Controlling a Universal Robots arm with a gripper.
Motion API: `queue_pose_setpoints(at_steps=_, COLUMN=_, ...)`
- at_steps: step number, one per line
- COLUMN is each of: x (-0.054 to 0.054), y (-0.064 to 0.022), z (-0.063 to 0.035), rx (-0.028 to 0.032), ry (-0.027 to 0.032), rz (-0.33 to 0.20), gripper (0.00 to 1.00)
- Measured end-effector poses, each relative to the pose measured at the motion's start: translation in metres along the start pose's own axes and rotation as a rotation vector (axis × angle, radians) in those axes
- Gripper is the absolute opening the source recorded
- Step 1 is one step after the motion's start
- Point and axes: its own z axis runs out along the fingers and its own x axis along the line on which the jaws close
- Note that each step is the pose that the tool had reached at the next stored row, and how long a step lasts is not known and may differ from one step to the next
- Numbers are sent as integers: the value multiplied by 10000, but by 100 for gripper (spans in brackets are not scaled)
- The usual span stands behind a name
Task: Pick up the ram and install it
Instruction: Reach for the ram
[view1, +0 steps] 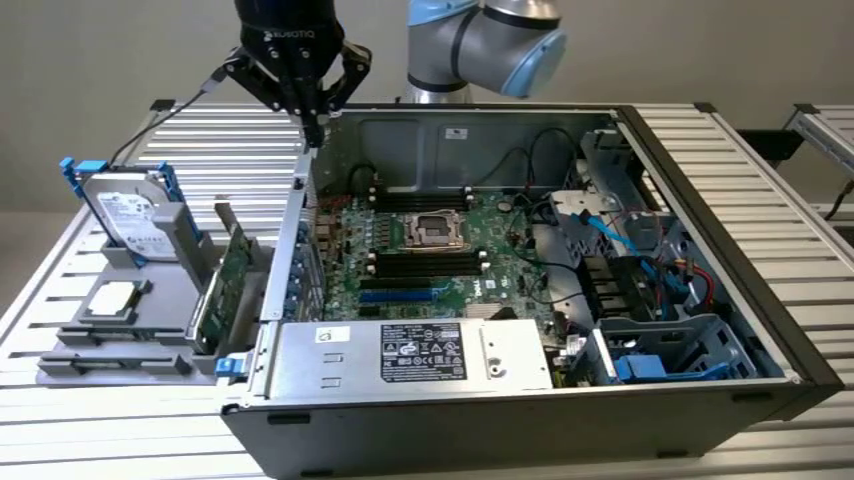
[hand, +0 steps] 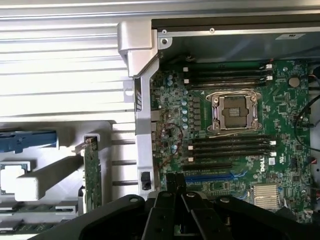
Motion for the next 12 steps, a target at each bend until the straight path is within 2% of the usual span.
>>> queue_pose_setpoints(at_steps=1, x=36, y=-3, z=3, rx=3, ry=39, rz=3, gripper=11)
queue_pose_setpoints(at_steps=3, x=96, y=-7, z=10, rx=23, ry=182, rz=9, gripper=11)
queue_pose_setpoints(at_steps=5, x=166, y=-13, z=22, rx=39, ry=263, rz=12, gripper=11)
queue_pose_setpoints(at_steps=7, x=239, y=-21, z=39, rx=48, ry=298, rz=13, gripper=11)
queue_pose_setpoints(at_steps=12, x=435, y=-45, z=84, rx=63, ry=319, rz=14, gripper=11)
